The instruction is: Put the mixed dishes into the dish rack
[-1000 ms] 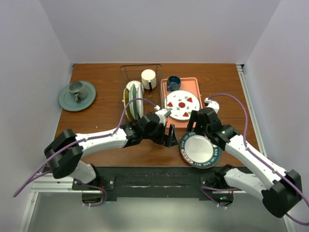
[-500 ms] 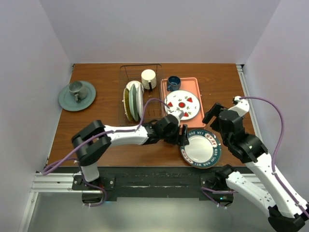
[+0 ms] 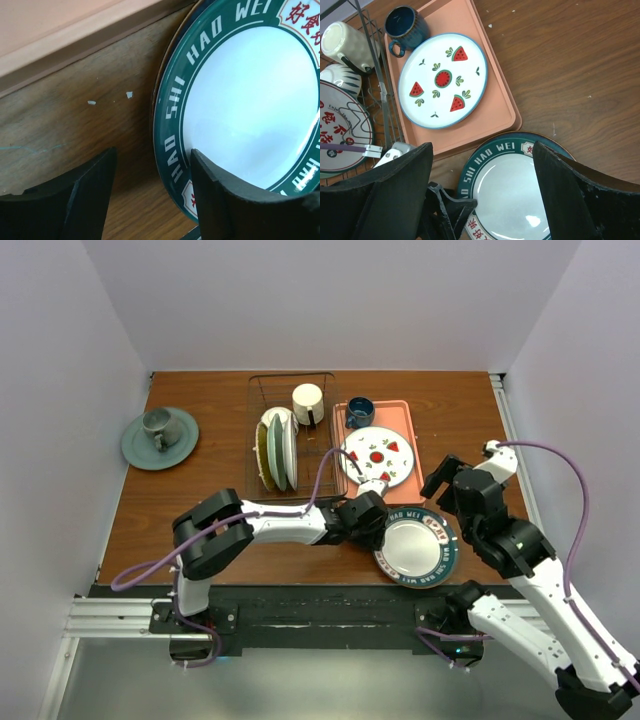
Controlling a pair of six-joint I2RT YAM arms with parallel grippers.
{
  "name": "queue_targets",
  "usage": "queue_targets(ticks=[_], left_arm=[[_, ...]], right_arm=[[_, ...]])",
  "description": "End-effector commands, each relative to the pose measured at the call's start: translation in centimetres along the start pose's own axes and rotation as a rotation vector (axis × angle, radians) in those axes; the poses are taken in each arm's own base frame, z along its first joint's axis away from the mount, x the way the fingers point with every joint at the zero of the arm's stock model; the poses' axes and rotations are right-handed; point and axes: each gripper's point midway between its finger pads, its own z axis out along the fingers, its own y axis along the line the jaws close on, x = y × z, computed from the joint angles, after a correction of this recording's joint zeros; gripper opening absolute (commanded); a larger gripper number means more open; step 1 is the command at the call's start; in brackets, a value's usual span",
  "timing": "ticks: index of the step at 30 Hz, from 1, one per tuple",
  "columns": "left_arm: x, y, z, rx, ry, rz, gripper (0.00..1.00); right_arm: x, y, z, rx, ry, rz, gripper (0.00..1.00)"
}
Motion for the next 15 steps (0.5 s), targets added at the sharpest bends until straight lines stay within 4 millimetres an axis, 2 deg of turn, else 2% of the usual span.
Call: queue_targets(ticks=[1, 3, 7, 11, 15], left_arm=[[0.8, 2.8, -1.6, -0.106, -0.004, 0.033, 0.58], [0.8, 3.0, -1.9, -0.114, -0.005, 0.036, 0.54], [0.8, 2.8, -2.2, -0.105, -0.006, 0.039, 0.38], [1.1, 2.5, -2.3, -0.098, 0.001, 0.041, 0.31], [0.8, 2.1, -2.7, -0.087, -0.007, 0.034, 0.15]], right_arm=[[-0.4, 0.0, 0.0, 0.0, -0.026, 0.033, 0.85], [-0.3, 0.1, 0.1, -0.003, -0.023, 0.034, 0.84], [-0.1, 0.0, 0.1, -0.004, -0.021, 0.035, 0.85], [-0.2, -0.1, 0.0, -0.005, -0.025, 0.037, 0.85], [-0.2, -0.2, 0.0, -0.005, -0.026, 0.037, 0.85]])
